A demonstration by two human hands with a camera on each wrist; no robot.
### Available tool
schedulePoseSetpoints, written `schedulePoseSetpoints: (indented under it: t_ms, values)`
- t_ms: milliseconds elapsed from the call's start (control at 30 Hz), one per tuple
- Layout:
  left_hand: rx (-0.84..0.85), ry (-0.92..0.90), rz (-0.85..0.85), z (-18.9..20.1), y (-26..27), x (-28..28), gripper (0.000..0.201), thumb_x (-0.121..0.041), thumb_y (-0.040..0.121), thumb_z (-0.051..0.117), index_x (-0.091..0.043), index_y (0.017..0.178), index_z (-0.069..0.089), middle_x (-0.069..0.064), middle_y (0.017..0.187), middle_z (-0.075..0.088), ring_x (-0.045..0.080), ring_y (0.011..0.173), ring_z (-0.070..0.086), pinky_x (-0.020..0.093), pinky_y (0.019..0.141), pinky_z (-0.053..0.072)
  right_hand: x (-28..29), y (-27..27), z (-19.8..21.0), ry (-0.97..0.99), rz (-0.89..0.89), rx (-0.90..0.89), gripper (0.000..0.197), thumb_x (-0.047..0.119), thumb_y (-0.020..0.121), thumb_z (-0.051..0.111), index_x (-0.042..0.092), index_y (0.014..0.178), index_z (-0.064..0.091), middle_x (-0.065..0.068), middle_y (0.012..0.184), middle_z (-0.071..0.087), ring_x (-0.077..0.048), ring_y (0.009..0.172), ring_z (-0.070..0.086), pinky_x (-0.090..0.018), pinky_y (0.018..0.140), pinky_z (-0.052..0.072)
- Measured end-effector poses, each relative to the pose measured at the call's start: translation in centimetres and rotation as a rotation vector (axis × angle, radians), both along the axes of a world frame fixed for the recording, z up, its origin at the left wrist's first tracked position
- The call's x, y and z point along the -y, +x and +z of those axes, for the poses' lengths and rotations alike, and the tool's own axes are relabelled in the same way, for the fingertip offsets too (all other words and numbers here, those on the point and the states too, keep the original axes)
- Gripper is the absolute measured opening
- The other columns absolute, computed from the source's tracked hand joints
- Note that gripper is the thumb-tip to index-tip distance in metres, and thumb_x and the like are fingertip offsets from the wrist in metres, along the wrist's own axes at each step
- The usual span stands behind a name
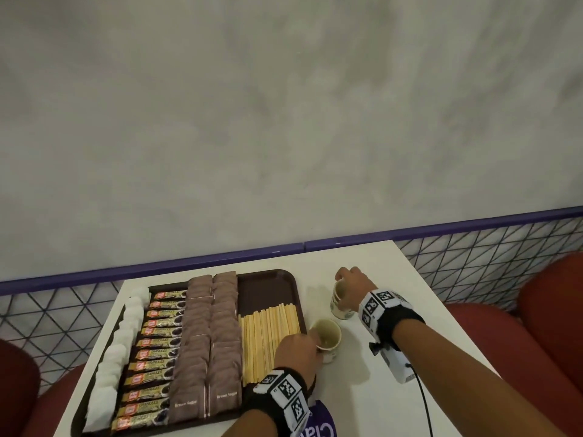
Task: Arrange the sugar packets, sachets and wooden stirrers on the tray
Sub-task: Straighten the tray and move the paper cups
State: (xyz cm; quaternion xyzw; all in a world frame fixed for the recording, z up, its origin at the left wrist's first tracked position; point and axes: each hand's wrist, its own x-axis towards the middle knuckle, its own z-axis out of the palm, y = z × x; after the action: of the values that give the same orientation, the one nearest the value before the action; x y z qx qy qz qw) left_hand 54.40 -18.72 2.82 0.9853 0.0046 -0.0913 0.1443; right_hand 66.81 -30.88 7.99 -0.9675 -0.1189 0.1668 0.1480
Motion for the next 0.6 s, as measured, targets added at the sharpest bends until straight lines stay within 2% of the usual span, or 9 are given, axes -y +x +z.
schedulePoseSetpoints:
  t_ms: [167,267,400,467,533,600]
  values:
    - [0.046,-0.093,-0.001,0.1,-0.6,-0.1,0.031,-0.025,0.096,0.042,-0.015,0.124,0.051,0.007,0.113,0.064,0.023,0.103,0.059,0.030,0.088,0.045,-2.9,0.4,-2.2,0.063,0.025,-0.032,0.063,0.019,0.075,0.074,0.018,0.129,0.041,-0.007,0.131,0.042,-0.025,0.121,0.045,-0.035,0.101,0.042]
    - [0.058,-0.161,0.018,-0.2,-1.0,-0.2,0.035,-0.023,0.095,0.045,-0.017,0.129,0.045,0.006,0.120,0.060,0.022,0.108,0.056,0.028,0.090,0.043,-3.7,0.2,-3.5,0.111,0.060,-0.054,0.066,0.022,0.079,0.070,0.018,0.136,0.038,-0.007,0.141,0.037,-0.026,0.130,0.039,-0.036,0.108,0.035]
    - [0.076,-0.274,0.053,-0.9,-1.6,-0.1,0.038,-0.023,0.093,0.047,-0.018,0.130,0.036,0.007,0.117,0.059,0.021,0.104,0.056,0.026,0.084,0.043,-3.3,-0.3,-4.5,0.236,0.035,-0.013,0.069,0.024,0.084,0.065,0.018,0.143,0.029,-0.005,0.151,0.027,-0.022,0.139,0.026,-0.034,0.115,0.023]
    - [0.071,-0.380,0.102,-1.3,-1.7,-0.2,0.045,-0.026,0.089,0.052,-0.021,0.130,0.032,0.007,0.116,0.058,0.022,0.103,0.057,0.027,0.083,0.044,-2.5,-0.4,-4.5,0.256,-0.040,-0.015,0.075,0.028,0.082,0.068,0.020,0.143,0.026,-0.007,0.150,0.026,-0.026,0.138,0.027,-0.038,0.114,0.026]
    - [0.061,-0.510,0.148,-1.8,-1.4,-0.2,0.060,-0.033,0.084,0.061,-0.025,0.134,0.029,0.004,0.120,0.057,0.020,0.108,0.056,0.028,0.088,0.047,-1.8,-0.3,-4.5,0.205,-0.112,-0.068,0.080,0.028,0.078,0.070,0.020,0.143,0.024,-0.011,0.145,0.030,-0.031,0.132,0.035,-0.041,0.110,0.033]
    - [0.063,-0.580,0.165,-2.2,-1.1,-0.2,0.072,-0.037,0.079,0.067,-0.025,0.138,0.027,0.001,0.126,0.054,0.017,0.114,0.053,0.029,0.096,0.045,-1.6,0.0,-4.7,0.174,-0.148,-0.114,0.075,0.022,0.076,0.072,0.016,0.138,0.032,-0.012,0.138,0.038,-0.030,0.125,0.044,-0.037,0.104,0.039]
